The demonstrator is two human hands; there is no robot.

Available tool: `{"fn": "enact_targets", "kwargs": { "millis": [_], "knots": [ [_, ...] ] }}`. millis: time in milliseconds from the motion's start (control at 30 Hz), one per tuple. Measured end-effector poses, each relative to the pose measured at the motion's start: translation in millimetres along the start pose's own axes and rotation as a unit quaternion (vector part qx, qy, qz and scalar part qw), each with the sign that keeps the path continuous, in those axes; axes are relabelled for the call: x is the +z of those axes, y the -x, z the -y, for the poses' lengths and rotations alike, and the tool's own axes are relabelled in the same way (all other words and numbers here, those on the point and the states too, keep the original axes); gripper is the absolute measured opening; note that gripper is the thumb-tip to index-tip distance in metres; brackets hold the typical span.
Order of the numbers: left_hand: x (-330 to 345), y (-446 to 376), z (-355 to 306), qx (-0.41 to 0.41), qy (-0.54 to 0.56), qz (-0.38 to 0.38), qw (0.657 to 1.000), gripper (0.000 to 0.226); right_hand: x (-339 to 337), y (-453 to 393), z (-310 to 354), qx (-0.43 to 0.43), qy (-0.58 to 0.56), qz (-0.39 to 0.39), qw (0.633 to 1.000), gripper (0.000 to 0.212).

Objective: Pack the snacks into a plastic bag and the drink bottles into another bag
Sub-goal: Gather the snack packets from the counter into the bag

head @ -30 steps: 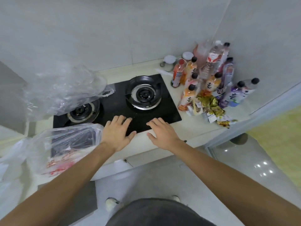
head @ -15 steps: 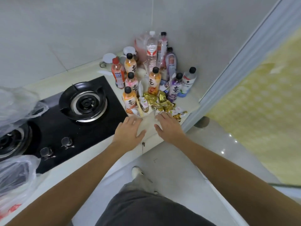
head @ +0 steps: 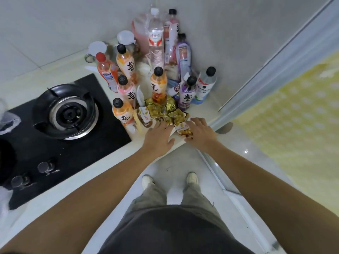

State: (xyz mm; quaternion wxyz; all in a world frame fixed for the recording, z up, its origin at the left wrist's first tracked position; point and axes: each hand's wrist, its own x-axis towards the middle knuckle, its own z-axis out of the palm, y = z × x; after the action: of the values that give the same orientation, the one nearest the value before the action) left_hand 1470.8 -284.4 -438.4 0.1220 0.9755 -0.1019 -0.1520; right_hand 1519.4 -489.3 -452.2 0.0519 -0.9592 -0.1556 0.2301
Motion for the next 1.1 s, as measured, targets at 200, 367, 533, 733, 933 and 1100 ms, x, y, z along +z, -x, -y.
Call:
{"fn": "enact_targets", "kwargs": {
  "millis": [200,367,533,733,933,1100],
  "knots": [
    [13.7,-19.3,-12.4,-0.033,-0.083,0.001,0.996,0.050,16.1,-23.9,-21.4,-0.062,0.035,-0.012,0.997,0.073],
    [21.7,-34.5,-29.3,-0.078,-0.131,0.011,0.988,0.043,23.0,-30.6,-38.0,-0.110,0.069,-0.049,0.990,0.065],
    [25.8,-42.8,-40.3,-0.102,-0.113,-0.009,0.988,0.043,23.0,-40.3,-57.2,-0.141,0.078,-0.080,0.984,0.065],
    [32.8,-34.2,-51.1,-0.146,-0.028,-0.039,0.988,0.052,20.4,-45.7,-73.0,-0.143,0.083,-0.086,0.982,0.065],
    [27.7,-26.1,-65.1,-0.179,0.023,-0.059,0.982,0.050,17.4,-48.9,-92.5,-0.140,0.098,-0.094,0.981,0.047],
    [25.2,-26.4,-70.1,-0.184,0.034,-0.066,0.980,0.049,12.8,-44.8,-109.6,-0.132,0.090,-0.146,0.976,0.044]
  ]
}}
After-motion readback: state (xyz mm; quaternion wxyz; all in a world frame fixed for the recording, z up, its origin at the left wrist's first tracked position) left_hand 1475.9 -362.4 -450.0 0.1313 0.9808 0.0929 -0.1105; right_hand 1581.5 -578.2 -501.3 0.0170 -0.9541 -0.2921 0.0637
